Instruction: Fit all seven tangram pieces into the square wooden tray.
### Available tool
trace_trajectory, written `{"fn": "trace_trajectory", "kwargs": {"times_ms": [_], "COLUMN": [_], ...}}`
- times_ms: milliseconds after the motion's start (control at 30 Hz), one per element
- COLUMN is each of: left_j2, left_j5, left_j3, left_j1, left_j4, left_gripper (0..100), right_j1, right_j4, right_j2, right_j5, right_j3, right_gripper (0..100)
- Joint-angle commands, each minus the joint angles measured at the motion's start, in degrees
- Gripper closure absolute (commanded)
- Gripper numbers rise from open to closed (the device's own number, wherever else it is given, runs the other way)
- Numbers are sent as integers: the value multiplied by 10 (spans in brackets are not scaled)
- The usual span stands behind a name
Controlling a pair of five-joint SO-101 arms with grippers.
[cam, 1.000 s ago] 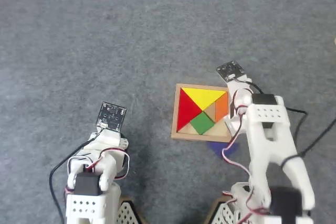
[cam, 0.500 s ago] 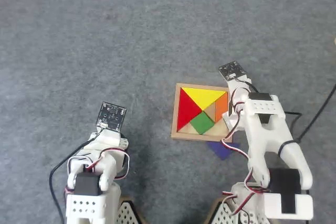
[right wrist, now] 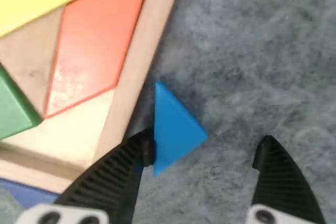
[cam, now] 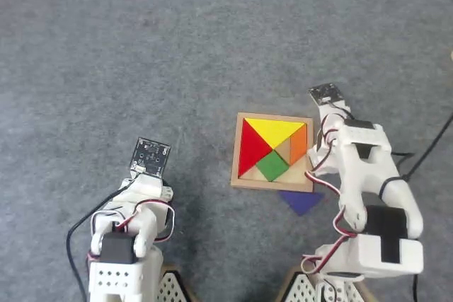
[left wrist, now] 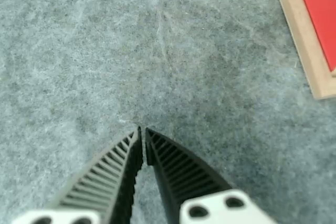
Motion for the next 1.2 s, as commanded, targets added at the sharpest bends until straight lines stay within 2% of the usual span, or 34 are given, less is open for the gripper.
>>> {"fn": "trace_trajectory", "kwargs": {"times_ms": [0, 100, 167, 300, 600, 867, 1167], "left_j2": [-12, -12, -12, -12, -12, -12, -12], "left_j5": [4, 4, 4, 4, 4, 4, 4], "left_j3": [-5, -5, -5, -5, -5, -5, -5], "left_j1": [-4, -4, -4, -4, -3, -4, -4], "left_j4": [3, 3, 3, 3, 3, 3, 3], "left_gripper": [985, 985, 985, 985, 985, 985, 985], "right_j1": [10, -17, -37, -45, -42, -43, -40], "right_j4": [0, 26, 29, 5, 20, 40, 60], "right_j2": [-19, -5, 15, 55, 80, 81, 75], "right_j5": [11, 80, 101, 100, 104, 99, 98], "right_j3": [-63, -76, -73, -81, -109, -107, -111], "right_gripper": [696, 696, 696, 696, 697, 880, 882]}}
